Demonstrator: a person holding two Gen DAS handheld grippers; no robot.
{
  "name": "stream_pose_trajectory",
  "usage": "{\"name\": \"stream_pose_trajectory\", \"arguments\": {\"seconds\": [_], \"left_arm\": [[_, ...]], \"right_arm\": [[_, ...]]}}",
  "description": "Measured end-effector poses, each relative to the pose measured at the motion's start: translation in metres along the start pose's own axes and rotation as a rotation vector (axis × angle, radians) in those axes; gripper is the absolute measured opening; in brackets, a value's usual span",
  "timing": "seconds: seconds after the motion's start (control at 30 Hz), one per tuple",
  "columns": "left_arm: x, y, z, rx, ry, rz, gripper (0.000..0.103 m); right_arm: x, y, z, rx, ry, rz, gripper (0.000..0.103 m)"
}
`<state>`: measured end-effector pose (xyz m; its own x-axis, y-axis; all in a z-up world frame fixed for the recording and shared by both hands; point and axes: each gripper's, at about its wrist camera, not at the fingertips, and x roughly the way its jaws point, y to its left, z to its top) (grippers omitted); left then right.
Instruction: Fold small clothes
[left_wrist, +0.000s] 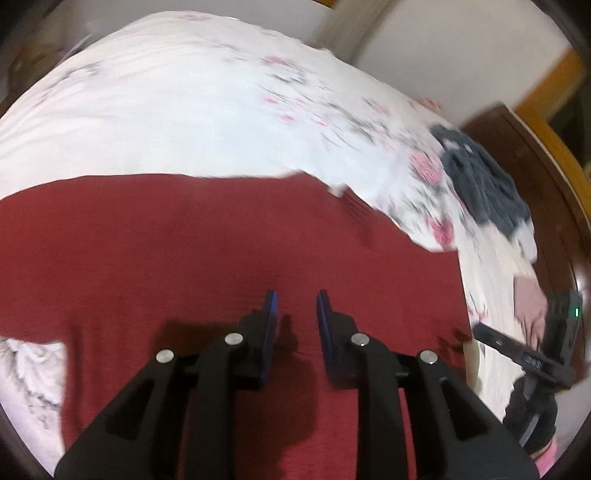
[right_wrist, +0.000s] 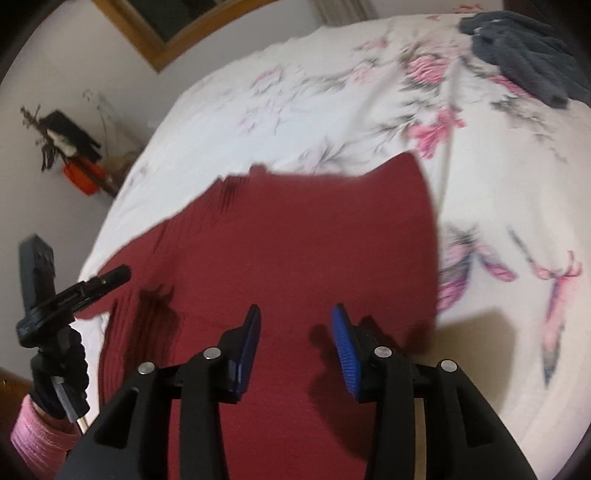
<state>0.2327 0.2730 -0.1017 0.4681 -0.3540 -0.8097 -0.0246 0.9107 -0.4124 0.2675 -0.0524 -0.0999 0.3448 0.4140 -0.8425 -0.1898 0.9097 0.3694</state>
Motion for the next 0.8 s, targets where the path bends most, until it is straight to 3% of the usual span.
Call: {"name": "stream_pose_trajectory", "arguments": {"seconds": [0.23,0.5,0.53,0.6,0.67,0.8], "left_arm": [[0.057,0.024,-0.011,-0.065,0.104,0.055,0.02],[0.044,0.034,-0.014,-0.121,0.108,0.009,0.02],[0.032,0.038,-0.017,-0.127,0.1,0.001,0.022],[0.012,0.043,-0.02,-0.117,0.076,-0.001,0.043],[-0.019,0.058,-0.031,-0.083,0.035,0.045,0.054],[-0.067,0.113,-0.053,-0.134,0.004,0.103,0.06]], "right_arm": [[0.042,-0.018,-0.014,0.056,0.081,-0.038,0.04],[0.041,-0.009,-0.018,0.054,0.084,-0.061,0.045],[0.033,-0.005,-0.019,0.05,0.072,-0.053,0.047],[0.019,0.004,-0.021,0.03,0.046,-0.032,0.051],[0.002,0.019,-0.03,-0.01,0.027,-0.012,0.061],[-0.002,0.046,-0.053,-0.081,0.075,0.022,0.063]]}}
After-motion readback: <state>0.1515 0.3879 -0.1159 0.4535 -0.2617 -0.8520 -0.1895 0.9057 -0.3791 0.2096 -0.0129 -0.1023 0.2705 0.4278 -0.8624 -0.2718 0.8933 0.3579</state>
